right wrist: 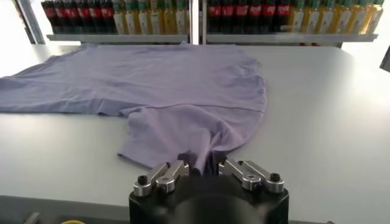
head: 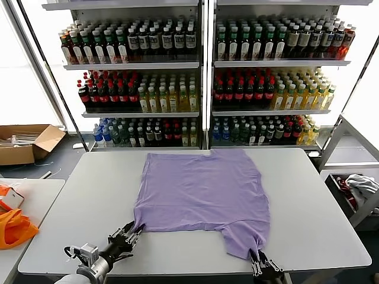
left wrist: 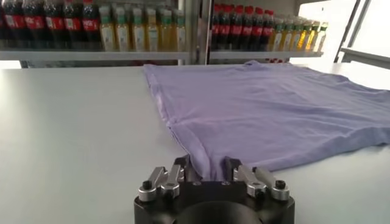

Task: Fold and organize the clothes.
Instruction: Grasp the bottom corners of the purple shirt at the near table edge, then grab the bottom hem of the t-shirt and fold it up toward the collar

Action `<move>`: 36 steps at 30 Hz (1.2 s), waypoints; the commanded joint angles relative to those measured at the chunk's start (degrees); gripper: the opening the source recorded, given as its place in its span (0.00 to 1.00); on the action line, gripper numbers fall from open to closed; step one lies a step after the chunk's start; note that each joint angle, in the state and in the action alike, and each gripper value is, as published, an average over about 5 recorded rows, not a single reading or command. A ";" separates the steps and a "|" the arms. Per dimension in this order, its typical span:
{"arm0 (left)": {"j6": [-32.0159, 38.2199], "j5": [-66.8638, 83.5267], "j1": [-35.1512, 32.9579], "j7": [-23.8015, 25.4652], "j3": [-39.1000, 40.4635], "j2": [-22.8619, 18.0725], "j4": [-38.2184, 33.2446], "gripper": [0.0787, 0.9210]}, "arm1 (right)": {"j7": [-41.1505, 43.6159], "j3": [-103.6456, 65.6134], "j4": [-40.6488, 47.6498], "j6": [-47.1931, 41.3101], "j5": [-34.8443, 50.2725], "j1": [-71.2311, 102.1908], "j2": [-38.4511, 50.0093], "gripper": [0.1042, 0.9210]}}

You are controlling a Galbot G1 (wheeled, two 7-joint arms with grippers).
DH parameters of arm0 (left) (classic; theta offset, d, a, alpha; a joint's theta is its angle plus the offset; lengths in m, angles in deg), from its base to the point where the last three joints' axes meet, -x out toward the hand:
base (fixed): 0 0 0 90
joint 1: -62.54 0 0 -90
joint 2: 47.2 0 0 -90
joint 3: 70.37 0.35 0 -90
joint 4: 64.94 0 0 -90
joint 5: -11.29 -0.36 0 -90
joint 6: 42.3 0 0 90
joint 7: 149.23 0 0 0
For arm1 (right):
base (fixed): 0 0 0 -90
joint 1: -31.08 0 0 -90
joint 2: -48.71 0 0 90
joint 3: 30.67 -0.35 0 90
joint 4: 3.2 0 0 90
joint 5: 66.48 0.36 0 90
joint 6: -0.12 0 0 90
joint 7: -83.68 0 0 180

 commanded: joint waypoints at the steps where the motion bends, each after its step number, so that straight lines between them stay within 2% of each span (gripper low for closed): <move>1: -0.08 0.02 -0.26 0.15 0.16 -0.15 0.03 0.19 | -0.37 0.42 0.35 0.27 -0.37 -0.02 -0.33 0.01; 5: -0.80 1.93 -1.20 -0.65 0.29 -0.22 -2.90 0.06 | 1.07 -1.00 -0.41 2.01 1.18 0.15 0.16 0.01; 8: -1.13 2.35 -1.96 -0.83 0.21 -0.27 -5.61 0.01 | 2.28 -2.13 -1.45 3.29 2.83 0.22 0.85 0.01; 20: -1.57 1.64 -6.38 -1.79 -3.66 -0.36 -12.70 0.01 | 5.45 -3.19 -7.43 7.77 3.53 9.04 2.39 0.01; 31: -3.95 0.71 -12.73 -0.65 -9.17 0.96 -18.41 0.01 | 6.52 -4.14 -11.32 13.21 4.27 16.40 3.24 0.01; 36: -5.19 1.83 -10.30 -0.57 -9.20 2.01 -17.75 0.01 | 4.93 -4.34 -9.92 15.96 5.73 11.98 2.52 0.01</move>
